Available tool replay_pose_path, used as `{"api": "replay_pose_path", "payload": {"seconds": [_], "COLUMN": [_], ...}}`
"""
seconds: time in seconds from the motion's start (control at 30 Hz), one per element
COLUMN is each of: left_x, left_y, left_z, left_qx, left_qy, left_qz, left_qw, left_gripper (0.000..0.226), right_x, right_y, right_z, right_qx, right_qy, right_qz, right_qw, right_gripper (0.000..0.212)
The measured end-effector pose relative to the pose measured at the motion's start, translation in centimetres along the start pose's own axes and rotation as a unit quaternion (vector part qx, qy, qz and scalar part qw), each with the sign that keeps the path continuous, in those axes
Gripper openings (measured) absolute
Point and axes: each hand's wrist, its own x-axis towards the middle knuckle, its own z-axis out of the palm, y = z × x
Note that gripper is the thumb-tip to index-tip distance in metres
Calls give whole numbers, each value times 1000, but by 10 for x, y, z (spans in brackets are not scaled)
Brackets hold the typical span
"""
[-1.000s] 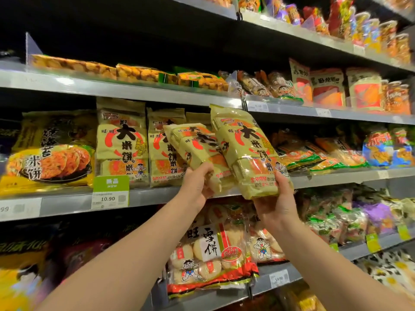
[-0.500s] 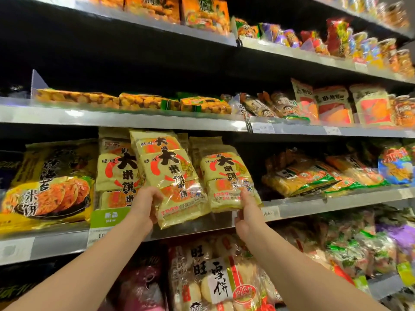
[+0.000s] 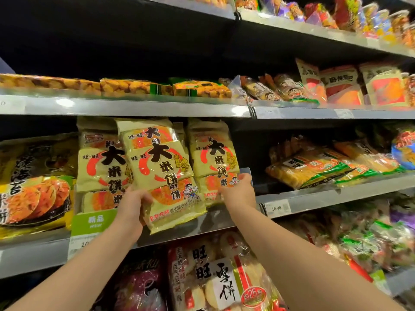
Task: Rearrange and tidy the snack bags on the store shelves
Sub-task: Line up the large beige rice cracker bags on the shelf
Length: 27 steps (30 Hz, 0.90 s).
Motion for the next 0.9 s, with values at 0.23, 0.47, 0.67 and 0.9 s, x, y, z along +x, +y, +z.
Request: {"api": "replay_pose_path", "payload": {"seconds": [0.23,0.47,0.67,0.9], "left_x": [-6,-16,-24,-5], "left_y": [-2,-10,-19,-24], "left_z": [3,16,49,81], "left_qx": [-2,20,31,-15], "left_qy": [-5,-6,-48,-93], "left_qz": [-3,-37,-53,-87], "left_qw": [1000,999,997,992], "left_gripper": [30,28,32,21], "right_x": [-9,-44,-61,-48], "right_y": [0,14,36,58], "right_z": [8,-6,-36,-57], "right_qx": [-220,-17,37,-86], "right_qy": [-39,-78,-128,-134], "right_qz": [-91,-134,-162,-275], "right_qw": [970,988,978,948], "right_gripper": [29,25,48,77]}}
